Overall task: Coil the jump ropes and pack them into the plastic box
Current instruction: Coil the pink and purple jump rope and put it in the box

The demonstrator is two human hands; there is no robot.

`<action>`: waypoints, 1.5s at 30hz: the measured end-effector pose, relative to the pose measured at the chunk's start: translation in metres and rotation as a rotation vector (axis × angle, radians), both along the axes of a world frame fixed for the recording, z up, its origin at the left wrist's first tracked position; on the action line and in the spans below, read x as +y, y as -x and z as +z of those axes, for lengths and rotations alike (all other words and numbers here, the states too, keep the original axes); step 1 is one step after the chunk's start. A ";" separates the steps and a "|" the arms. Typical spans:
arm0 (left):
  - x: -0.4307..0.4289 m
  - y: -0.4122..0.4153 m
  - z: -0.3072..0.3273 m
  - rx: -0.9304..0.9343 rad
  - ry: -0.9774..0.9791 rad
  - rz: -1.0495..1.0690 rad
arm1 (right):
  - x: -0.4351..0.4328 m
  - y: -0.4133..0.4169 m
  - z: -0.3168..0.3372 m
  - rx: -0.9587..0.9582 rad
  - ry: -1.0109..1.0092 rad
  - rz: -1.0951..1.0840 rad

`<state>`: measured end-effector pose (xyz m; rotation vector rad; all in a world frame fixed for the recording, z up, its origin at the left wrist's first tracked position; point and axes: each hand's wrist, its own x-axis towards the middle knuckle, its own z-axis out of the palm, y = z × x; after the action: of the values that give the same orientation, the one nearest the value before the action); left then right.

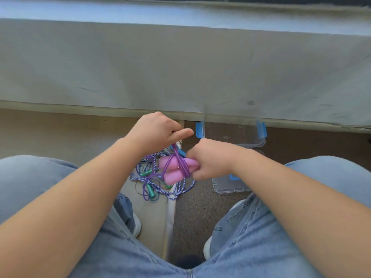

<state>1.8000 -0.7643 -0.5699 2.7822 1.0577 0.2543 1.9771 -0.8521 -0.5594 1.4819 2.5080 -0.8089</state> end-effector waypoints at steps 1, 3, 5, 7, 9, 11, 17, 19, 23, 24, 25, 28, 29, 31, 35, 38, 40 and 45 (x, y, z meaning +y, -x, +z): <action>0.001 -0.002 0.000 -0.052 0.177 0.053 | -0.001 0.001 0.004 0.065 -0.007 -0.006; 0.005 -0.006 -0.006 -0.230 0.518 0.198 | -0.005 0.000 0.011 0.250 0.025 -0.096; 0.005 -0.010 -0.015 -0.484 0.829 0.406 | -0.007 -0.003 0.015 0.403 0.013 -0.239; 0.000 -0.014 -0.022 -0.511 0.976 0.583 | -0.002 -0.007 0.015 0.458 -0.070 -0.398; -0.015 -0.019 -0.023 -0.380 0.822 0.578 | 0.005 -0.013 0.011 0.421 -0.139 -0.536; -0.028 -0.026 -0.022 -0.412 0.874 0.536 | 0.011 -0.019 0.005 0.370 -0.160 -0.616; -0.044 -0.031 -0.020 -0.055 1.000 0.251 | 0.024 -0.044 -0.008 0.142 -0.176 -0.772; -0.039 -0.027 -0.021 0.088 0.643 0.068 | 0.021 -0.045 -0.009 -0.006 -0.075 -0.719; -0.029 -0.031 -0.018 0.078 0.062 -0.313 | 0.009 -0.024 -0.011 -0.299 0.062 -0.464; -0.024 -0.030 -0.017 0.038 -0.019 -0.350 | 0.005 -0.017 -0.012 -0.302 0.073 -0.353; -0.020 -0.028 -0.014 -0.006 -0.066 -0.340 | 0.002 -0.012 -0.013 -0.282 0.079 -0.230; -0.008 -0.020 -0.010 -0.025 0.018 -0.198 | -0.007 -0.003 -0.013 -0.136 0.048 0.033; -0.006 -0.018 -0.012 -0.004 0.107 -0.135 | -0.009 -0.002 -0.010 -0.056 0.044 0.029; -0.003 -0.018 -0.017 -0.024 0.383 0.047 | -0.009 -0.004 -0.008 0.131 0.037 -0.048; 0.004 -0.010 -0.048 -0.387 0.970 0.460 | -0.005 -0.008 -0.004 0.382 -0.060 -0.266; -0.005 -0.004 -0.051 -0.285 0.753 0.407 | 0.006 -0.015 -0.004 0.387 -0.195 -0.577; -0.016 -0.010 -0.043 -0.159 0.623 0.302 | 0.011 -0.020 -0.008 0.266 -0.221 -0.728; -0.024 -0.023 -0.042 0.078 0.447 0.029 | 0.017 -0.020 -0.025 0.048 -0.174 -0.853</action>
<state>1.8226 -0.7887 -0.6118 2.3923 1.0231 -0.0824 1.9974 -0.8352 -0.5841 2.6674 1.9458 -0.7077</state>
